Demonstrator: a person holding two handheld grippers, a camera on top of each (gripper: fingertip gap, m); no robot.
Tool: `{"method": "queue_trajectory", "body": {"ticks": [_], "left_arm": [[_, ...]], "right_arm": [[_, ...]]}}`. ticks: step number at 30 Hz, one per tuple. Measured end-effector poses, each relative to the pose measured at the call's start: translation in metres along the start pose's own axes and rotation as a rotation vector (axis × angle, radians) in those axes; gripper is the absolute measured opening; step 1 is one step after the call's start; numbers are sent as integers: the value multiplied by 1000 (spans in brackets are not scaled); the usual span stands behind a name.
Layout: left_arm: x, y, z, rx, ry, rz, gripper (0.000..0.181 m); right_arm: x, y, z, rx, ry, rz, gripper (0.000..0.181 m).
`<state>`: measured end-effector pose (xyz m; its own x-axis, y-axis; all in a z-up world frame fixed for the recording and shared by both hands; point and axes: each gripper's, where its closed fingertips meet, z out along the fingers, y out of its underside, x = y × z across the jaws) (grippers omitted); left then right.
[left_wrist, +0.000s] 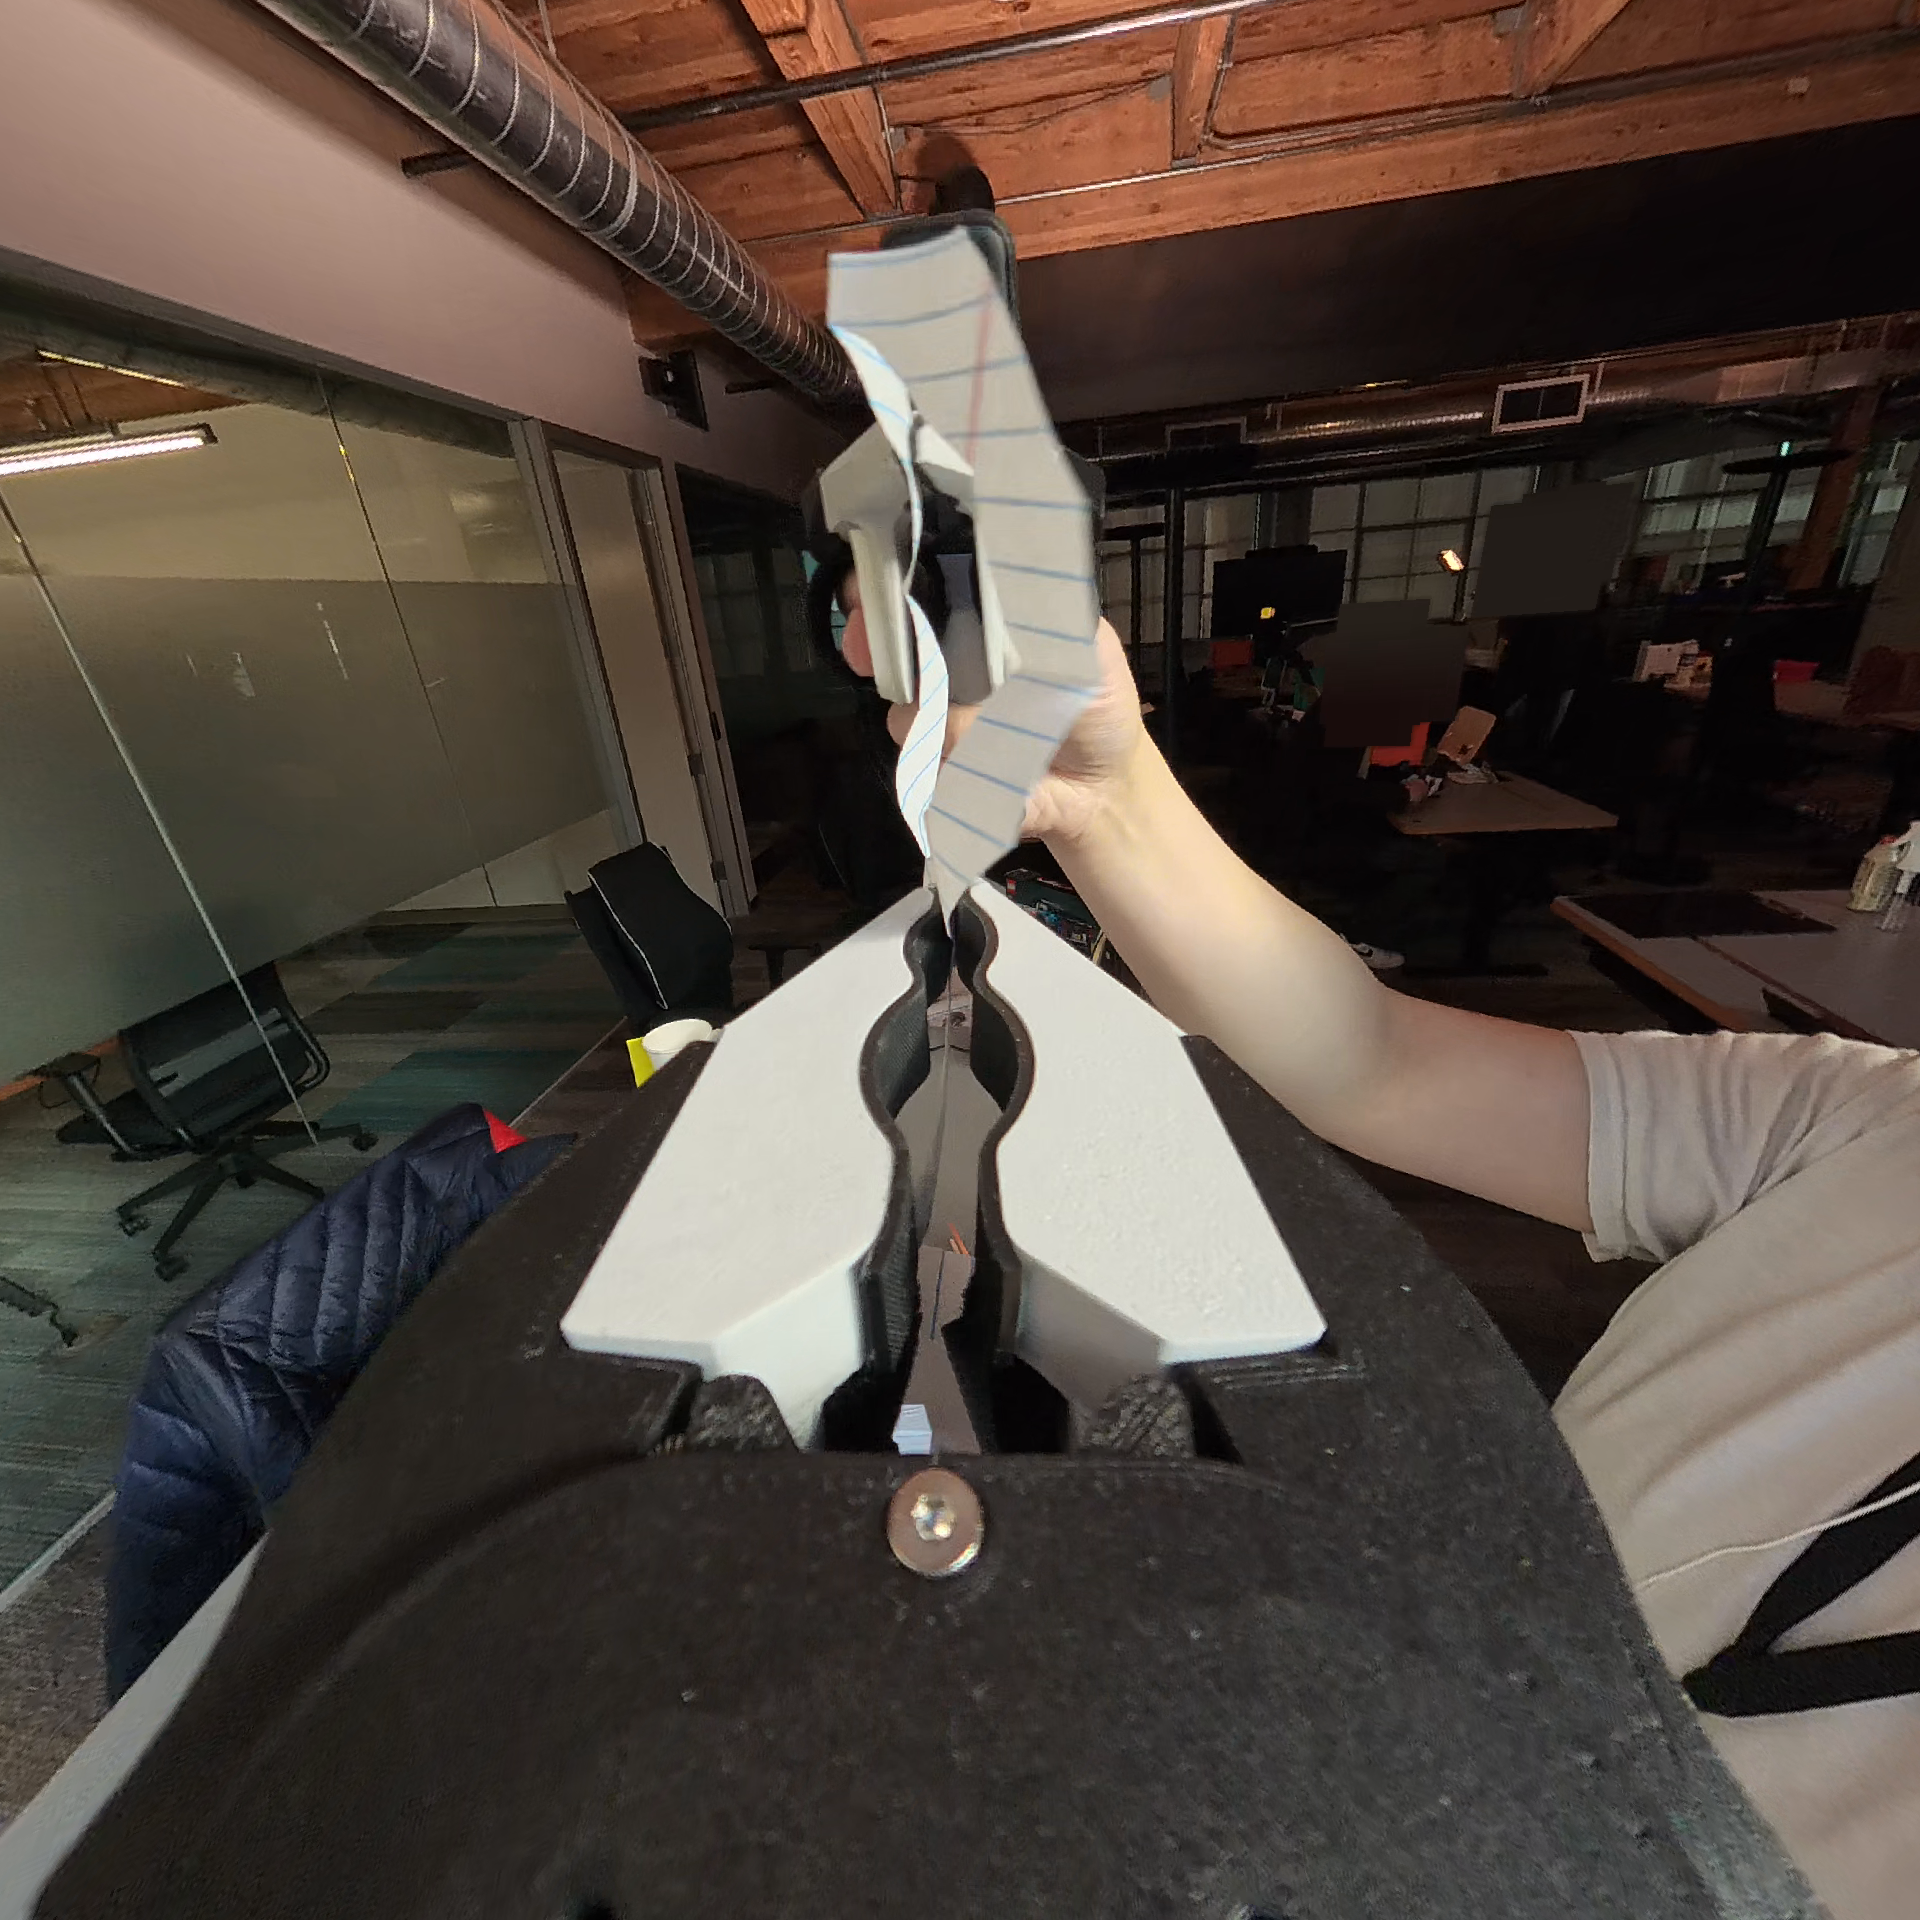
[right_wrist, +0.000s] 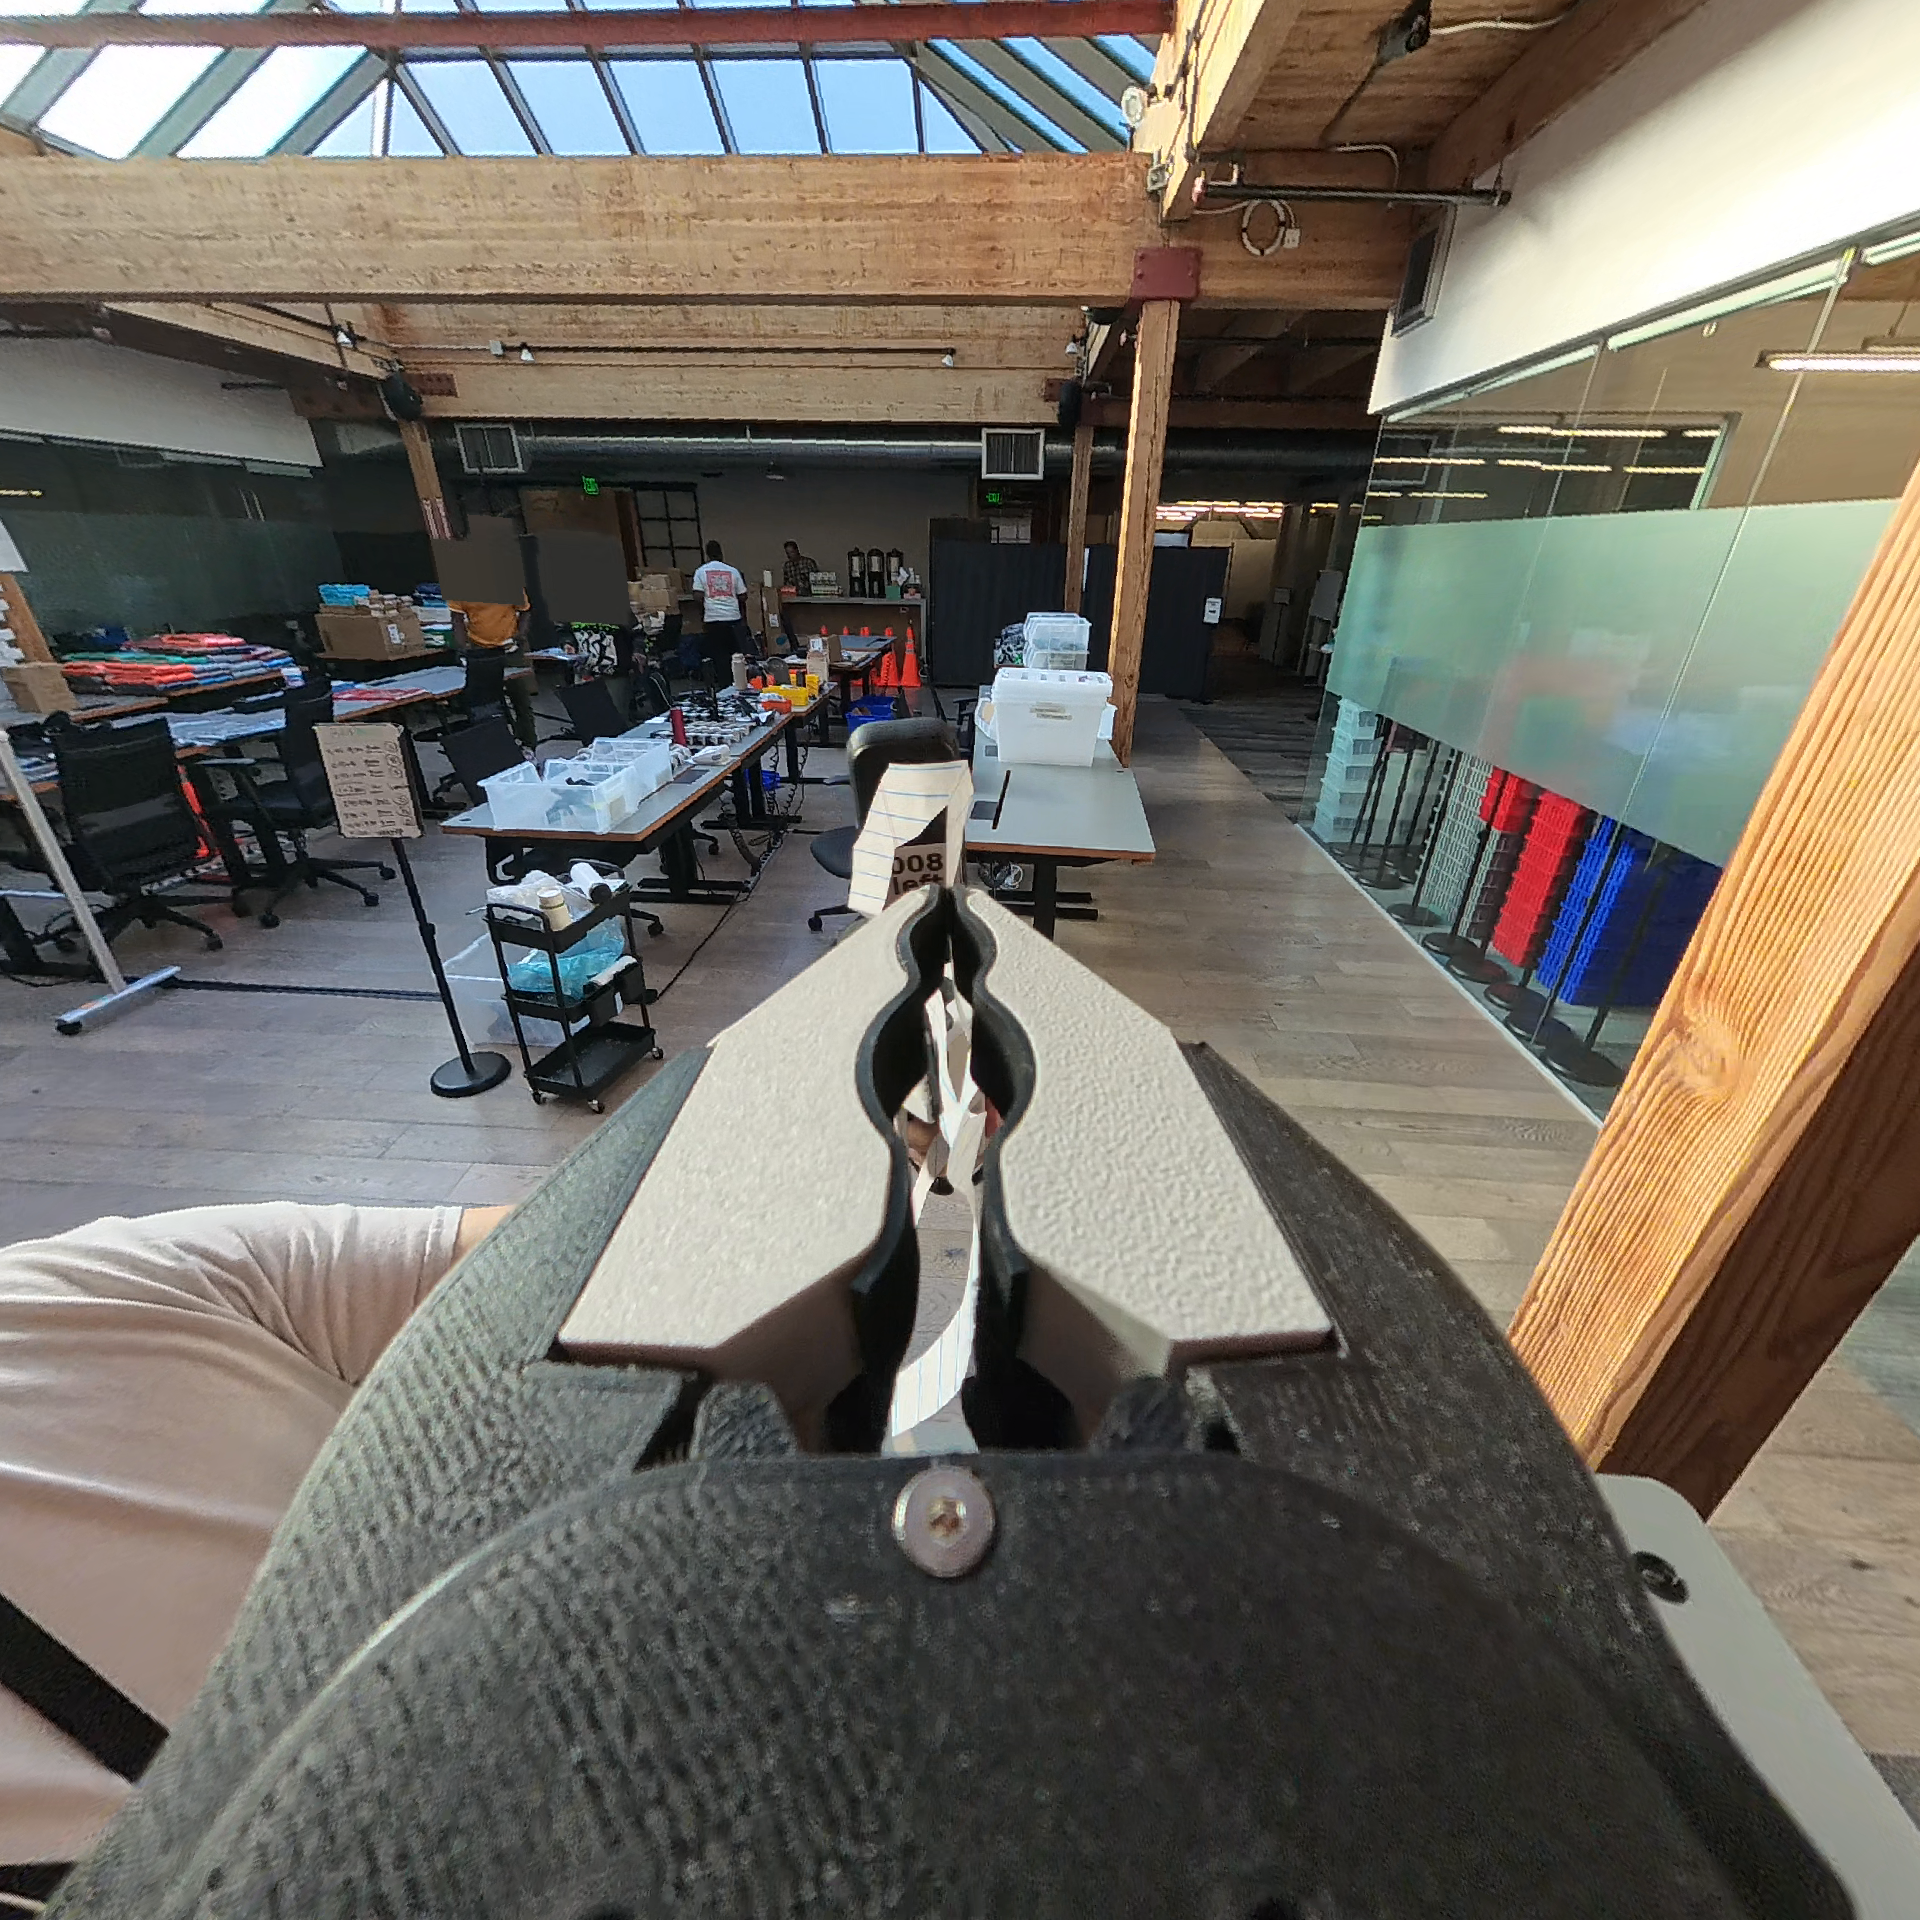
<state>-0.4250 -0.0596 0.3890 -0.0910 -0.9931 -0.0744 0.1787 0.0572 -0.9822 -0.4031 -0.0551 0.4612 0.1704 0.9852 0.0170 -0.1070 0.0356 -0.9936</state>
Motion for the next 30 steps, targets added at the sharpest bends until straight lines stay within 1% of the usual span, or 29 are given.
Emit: {"method": "queue_trajectory", "body": {"ticks": [1,2,3,4,6,8,9,11,12,13,14,16,17,19,22,24,26,27,30], "left_arm": [[0,-3,-1,10,7,-19,0],[0,-5,-3,21,14,-32,0],[-1,-8,-5,31,18,-36,0],[0,-10,-7,41,23,-33,0],[5,-13,-12,55,49,-25,0],[11,-17,-17,77,86,-34,0],[12,-18,-21,84,91,-42,0],[11,-18,-27,86,85,-51,0],[11,-17,-31,84,79,-52,0],[11,-16,-35,81,69,-51,0],[11,-14,-39,76,54,-48,0],[12,-9,-49,49,11,-37,0],[13,-6,-56,36,-18,-32,0],[17,-1,-72,24,-90,-31,0],[28,5,-101,6,-221,-20,0],[43,13,-121,-21,-321,-6,0],[61,21,-143,-30,-430,0,0],[72,24,-155,-24,-488,0,0],[112,29,-196,23,-683,4,0]], "right_arm": [[-3,-2,-2,11,-2,-29,3],[-5,-4,-3,29,8,-64,24],[-7,-2,-4,31,16,-100,39],[-7,3,-6,18,27,-134,46],[-2,15,-9,1,53,-180,51],[6,28,-8,0,43,-150,52],[6,36,-4,-11,2,-106,52],[0,53,8,-50,-108,-31,41],[-2,61,17,-81,-136,-19,38],[-3,70,25,-114,-151,-29,36],[-6,80,34,-152,-170,-57,29],[-12,92,50,-189,-202,-134,6],[-12,94,59,-186,-202,-158,1],[-18,97,75,-168,-246,-180,0],[-37,109,98,-155,-375,-185,0],[-59,125,114,-160,-510,-172,0],[-84,139,130,-164,-660,-129,8],[-95,144,139,-153,-720,-104,0],[-132,162,175,-136,-873,-41,0]]}}
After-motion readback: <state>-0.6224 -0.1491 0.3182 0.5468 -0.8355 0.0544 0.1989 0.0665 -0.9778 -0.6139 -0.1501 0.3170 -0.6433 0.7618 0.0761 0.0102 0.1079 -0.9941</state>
